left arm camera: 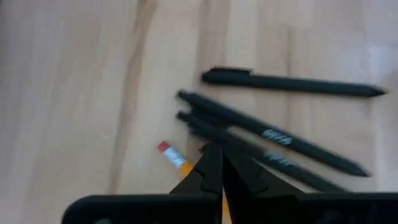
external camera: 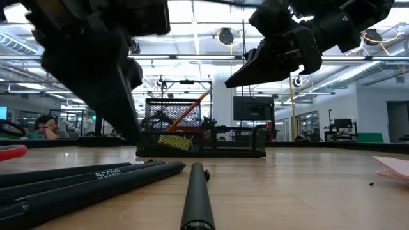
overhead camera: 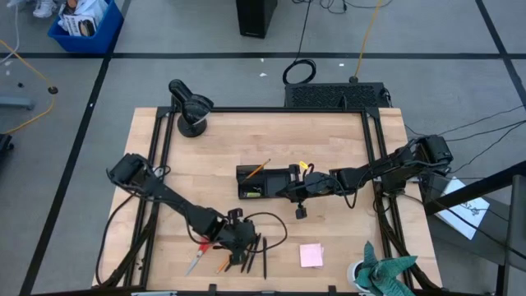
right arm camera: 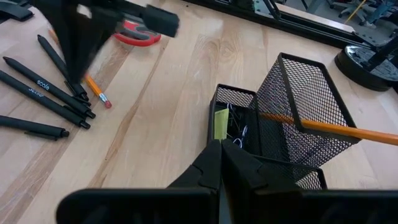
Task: Pick and place office supplies into organizer
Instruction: Put the yellow pencil into the black desk organizer
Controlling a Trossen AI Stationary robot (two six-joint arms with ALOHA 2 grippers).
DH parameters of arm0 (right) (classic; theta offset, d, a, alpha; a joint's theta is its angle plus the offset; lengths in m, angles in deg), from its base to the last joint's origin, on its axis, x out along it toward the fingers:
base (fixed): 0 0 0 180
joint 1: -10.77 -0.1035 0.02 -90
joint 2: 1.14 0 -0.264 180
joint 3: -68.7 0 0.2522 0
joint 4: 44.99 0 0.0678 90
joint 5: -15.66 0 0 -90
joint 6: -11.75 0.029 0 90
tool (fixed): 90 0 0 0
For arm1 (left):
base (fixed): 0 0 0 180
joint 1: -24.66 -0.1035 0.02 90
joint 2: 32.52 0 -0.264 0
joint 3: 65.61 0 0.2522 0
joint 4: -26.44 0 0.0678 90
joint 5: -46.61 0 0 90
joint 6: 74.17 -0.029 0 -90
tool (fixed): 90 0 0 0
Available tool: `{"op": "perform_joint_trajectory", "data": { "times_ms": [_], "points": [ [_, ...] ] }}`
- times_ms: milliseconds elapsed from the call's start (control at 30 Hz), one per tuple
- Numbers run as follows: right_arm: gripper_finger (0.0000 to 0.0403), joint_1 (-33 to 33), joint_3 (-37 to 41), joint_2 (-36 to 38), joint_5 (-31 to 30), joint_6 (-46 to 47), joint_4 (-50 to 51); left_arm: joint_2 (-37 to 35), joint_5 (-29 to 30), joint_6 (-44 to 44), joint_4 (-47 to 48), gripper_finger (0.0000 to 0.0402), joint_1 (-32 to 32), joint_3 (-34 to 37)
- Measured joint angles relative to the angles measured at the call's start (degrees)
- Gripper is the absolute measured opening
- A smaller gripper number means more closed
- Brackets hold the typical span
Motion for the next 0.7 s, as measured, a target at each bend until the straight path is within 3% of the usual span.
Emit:
{"op": "perform_joint_trajectory", "data": {
  "times_ms": [700],
  "points": [
    [0.0004,0.0,0.0,0.0,0.0,0.46,0.42,2.6,-1.59,-1.28,1.1,0.0011,-2.77,0.3]
  ]
}}
